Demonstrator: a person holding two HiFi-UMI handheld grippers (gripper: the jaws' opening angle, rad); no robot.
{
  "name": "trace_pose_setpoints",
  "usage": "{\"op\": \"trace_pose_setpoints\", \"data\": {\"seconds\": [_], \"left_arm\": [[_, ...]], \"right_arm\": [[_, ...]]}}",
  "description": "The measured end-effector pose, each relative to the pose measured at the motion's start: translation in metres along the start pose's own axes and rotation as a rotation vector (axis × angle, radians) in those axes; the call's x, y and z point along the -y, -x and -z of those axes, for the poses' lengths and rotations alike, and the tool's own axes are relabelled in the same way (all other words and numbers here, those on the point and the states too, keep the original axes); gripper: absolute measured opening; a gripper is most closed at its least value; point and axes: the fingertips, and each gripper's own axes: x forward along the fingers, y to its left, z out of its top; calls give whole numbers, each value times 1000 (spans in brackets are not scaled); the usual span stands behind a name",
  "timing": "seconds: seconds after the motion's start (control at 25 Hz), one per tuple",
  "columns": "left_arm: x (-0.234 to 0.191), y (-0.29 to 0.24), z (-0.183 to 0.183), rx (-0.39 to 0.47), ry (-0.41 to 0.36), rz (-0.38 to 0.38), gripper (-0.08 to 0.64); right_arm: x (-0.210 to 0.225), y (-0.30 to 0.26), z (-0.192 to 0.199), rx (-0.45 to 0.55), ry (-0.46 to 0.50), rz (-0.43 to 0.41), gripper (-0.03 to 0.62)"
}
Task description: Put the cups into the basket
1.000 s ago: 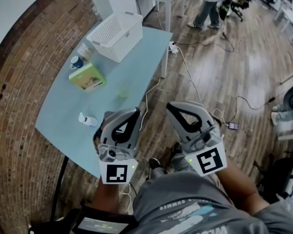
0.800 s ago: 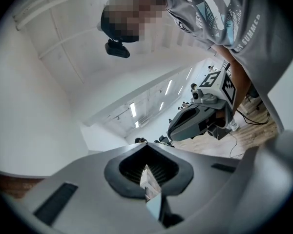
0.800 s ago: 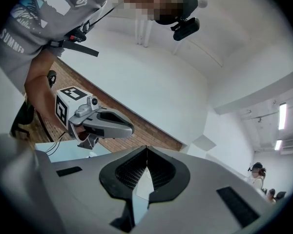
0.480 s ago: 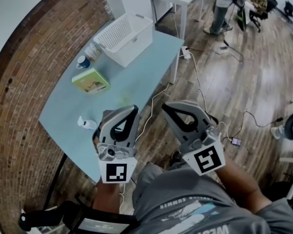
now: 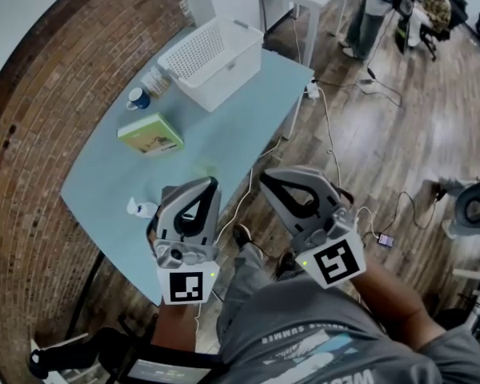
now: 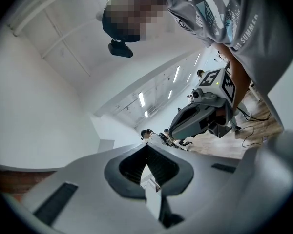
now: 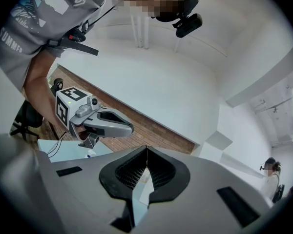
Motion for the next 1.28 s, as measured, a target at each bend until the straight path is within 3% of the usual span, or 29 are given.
{"op": "trace_pose_setpoints", "data": {"seconds": [0.6, 0.92, 1.28], "left_arm": [[-65, -21, 120, -48, 112, -36, -2], [-62, -31, 184, -107, 188, -18, -2], [-43, -33, 242, -162, 269, 20, 0]], "right_arm": [[-32, -129, 78, -126, -58, -178, 11], [-56, -176, 152, -255, -134, -260, 14], [-94, -203, 237, -409, -242, -346, 61]]}}
